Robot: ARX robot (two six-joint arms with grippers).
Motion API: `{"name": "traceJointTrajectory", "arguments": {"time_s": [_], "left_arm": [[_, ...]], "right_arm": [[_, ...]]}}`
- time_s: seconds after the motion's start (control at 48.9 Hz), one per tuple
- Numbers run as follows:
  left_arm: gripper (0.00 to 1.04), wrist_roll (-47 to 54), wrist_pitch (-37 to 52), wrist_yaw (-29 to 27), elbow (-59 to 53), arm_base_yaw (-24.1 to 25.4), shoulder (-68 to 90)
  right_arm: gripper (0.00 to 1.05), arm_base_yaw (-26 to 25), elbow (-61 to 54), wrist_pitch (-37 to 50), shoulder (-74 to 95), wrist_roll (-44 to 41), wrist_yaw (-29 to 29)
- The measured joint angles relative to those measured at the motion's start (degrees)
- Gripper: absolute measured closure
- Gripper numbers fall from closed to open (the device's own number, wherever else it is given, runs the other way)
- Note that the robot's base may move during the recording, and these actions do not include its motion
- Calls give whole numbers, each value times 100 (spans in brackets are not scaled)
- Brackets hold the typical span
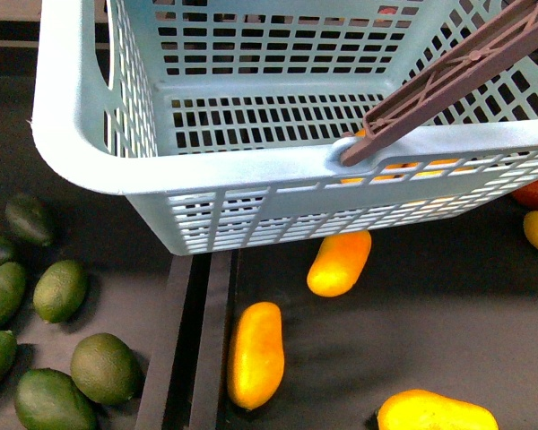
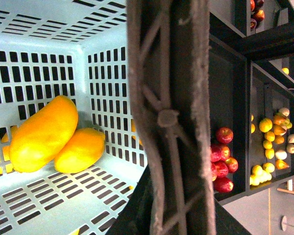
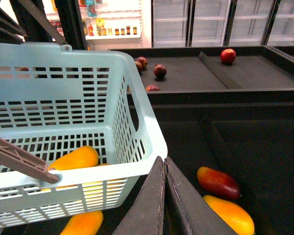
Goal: Pick lemon and mango into basket
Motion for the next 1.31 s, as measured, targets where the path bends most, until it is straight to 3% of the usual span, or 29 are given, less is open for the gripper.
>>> {"name": "traceJointTrajectory", "arguments": {"time_s": [0.123, 0.205, 0.43, 0.737, 0.942, 1.31], "left_arm": [[100, 0, 0, 0, 0, 0, 0], [100, 0, 0, 0, 0, 0, 0], [100, 4, 0, -2, 0, -2, 0], [100, -4, 0, 0, 0, -2, 0], [100, 2, 0, -17, 0, -11, 4], [100, -20, 0, 28, 0, -48, 7]], "right_arm": [[103, 0, 0, -149, -144, 0, 0], [103, 0, 0, -1058, -874, -2, 9], [103, 0, 0, -1172, -1132, -2, 2], [38, 0, 0, -1174, -1141, -11, 2], [9, 0, 0, -1180, -1141, -9, 11], [9, 0, 0, -1185, -1145, -11, 4]]}}
